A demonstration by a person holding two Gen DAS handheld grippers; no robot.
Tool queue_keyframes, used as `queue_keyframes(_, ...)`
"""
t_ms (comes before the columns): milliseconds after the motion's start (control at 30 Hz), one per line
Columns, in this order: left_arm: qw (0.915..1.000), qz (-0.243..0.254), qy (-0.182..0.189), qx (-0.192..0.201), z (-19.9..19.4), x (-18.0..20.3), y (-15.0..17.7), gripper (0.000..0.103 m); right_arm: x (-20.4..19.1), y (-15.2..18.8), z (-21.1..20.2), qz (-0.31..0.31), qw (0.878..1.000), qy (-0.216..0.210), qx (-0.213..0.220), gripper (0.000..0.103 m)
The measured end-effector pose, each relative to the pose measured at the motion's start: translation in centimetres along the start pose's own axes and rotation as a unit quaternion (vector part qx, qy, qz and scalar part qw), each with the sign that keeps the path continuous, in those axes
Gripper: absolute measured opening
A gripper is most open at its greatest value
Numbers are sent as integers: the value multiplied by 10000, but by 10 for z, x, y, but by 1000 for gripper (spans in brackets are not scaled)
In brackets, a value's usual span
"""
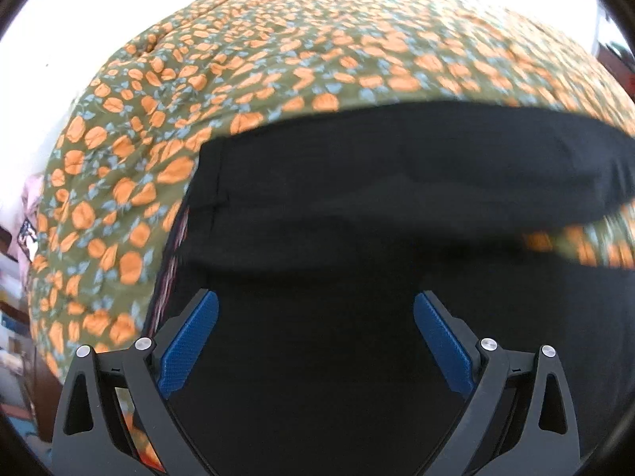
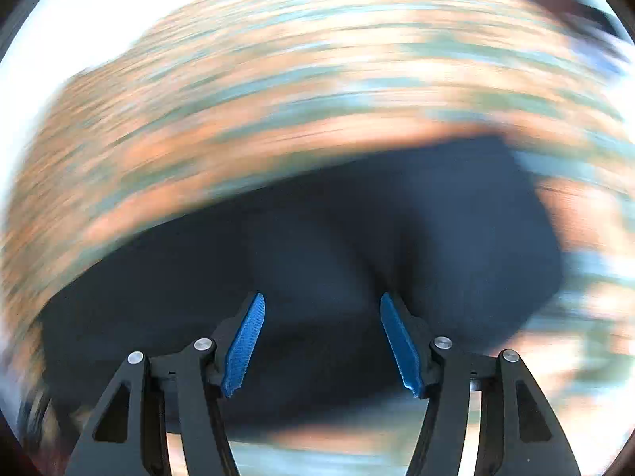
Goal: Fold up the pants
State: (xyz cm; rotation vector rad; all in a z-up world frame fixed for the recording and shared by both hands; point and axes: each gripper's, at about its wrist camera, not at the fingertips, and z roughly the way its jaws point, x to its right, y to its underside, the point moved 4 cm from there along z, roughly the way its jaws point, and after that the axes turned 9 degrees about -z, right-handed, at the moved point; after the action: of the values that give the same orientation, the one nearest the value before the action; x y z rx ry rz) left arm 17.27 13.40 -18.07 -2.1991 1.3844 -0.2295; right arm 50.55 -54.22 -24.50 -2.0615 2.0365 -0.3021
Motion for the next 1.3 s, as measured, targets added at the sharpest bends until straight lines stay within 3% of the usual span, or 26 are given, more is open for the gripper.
queue_keyframes(33,9999,42,113,-13,-1,8,5,99,38,12,-14,103,9989,439,79,64)
queue_keyframes(67,9996,85,254,-28,-5,18,11,99,54,20,-27,96,9984,508,225,64)
queue_keyframes(133,9979,165,618,-89,-15,46,25,99,65,51,-62,-84,9981,163,585,65)
queue_keyframes(200,9932,313,1103,-218,-27,84,40,99,38,99,-90,-418,9945,-635,719,68)
queue_keyframes(267,9882,504,1417,-305,-35,117,53,99,-3,149,-110,-775,9821,-1590,655,75)
queue_keyframes(300,9850,633,1571,-337,-39,136,60,99,-32,183,-117,-1020,9701,-2128,565,76)
queue_keyframes(367,9809,847,1697,-440,-42,159,70,99,-75,237,-121,-1363,9522,-2712,339,77)
queue_keyframes(433,9807,944,1616,-570,-37,169,78,99,-100,281,-113,-1489,9453,-2898,131,77)
queue_keyframes(533,9885,794,1167,-546,-26,146,83,99,-67,305,-99,-947,9615,-2551,378,77)
queue_keyframes(600,9932,410,887,-630,-17,110,85,99,-16,309,-97,13,9716,-2274,646,77)
queue_keyframes(633,9944,130,786,-697,-11,87,86,99,10,313,-97,571,9693,-2279,718,77)
queue_keyframes(700,9941,-422,647,-762,-2,41,88,100,60,319,-96,1677,9510,-2423,937,76)
queue_keyframes(800,9906,-994,534,-773,2,-5,87,100,82,331,-101,2320,9311,-2561,1165,76)
queue_keyframes(967,9849,-1465,644,-660,-2,-30,84,100,56,342,-135,1548,9649,-1622,1367,82)
queue_keyframes(1100,9887,-1209,804,-376,-16,-16,82,100,15,342,-153,862,9757,-1326,1516,82)
queue_keyframes(1300,9936,-633,938,-31,-34,9,82,100,-62,329,-145,-166,9831,-996,1527,82)
